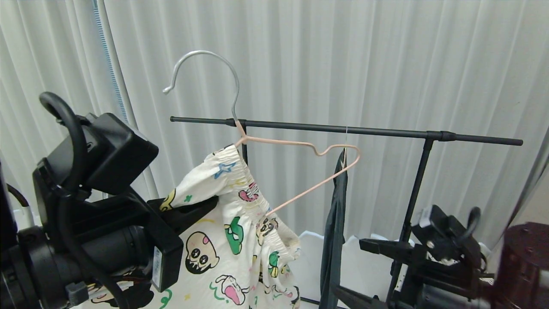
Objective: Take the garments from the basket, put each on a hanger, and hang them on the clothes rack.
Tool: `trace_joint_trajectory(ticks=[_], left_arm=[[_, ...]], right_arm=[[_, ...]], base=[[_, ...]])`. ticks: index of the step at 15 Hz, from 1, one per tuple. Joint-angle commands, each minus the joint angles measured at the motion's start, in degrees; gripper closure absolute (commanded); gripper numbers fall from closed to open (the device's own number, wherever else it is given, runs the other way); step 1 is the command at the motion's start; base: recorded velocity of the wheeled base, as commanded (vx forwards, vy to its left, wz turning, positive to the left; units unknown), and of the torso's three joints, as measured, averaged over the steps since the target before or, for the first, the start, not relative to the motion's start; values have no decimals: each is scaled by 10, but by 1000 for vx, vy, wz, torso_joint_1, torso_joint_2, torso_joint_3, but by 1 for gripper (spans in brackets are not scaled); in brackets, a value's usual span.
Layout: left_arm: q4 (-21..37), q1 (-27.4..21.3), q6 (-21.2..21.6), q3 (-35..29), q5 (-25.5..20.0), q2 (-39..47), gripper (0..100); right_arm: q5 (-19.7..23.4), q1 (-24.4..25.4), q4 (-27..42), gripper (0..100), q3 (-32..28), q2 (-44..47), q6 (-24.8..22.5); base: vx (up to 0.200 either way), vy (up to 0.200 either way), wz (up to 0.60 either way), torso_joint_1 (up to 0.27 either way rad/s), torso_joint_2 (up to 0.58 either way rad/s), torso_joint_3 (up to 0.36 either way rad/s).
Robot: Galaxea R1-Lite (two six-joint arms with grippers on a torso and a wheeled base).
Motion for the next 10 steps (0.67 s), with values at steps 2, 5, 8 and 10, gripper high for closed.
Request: trace_joint_trajectory(ticks=[2,5,8,10], left_arm=[[-3,0,-1,-1,0,-5,100],[-21,-1,2,-1,-1,-3,100],[-23,-16,2,-4,-1,-5,100],[-23,-17,3,-5,-1,-9,100]], right_arm=[[-74,0,0,0,-119,114,74],[-97,16,0,0,-136,125,89],[-109,41,-1,0,-144,136,90],[-115,40,-1,0,-165,146,98]], base=[[0,0,0,0,0,0],[0,0,0,0,0,0],[0,0,0,0,0,0],[0,0,0,0,0,0]])
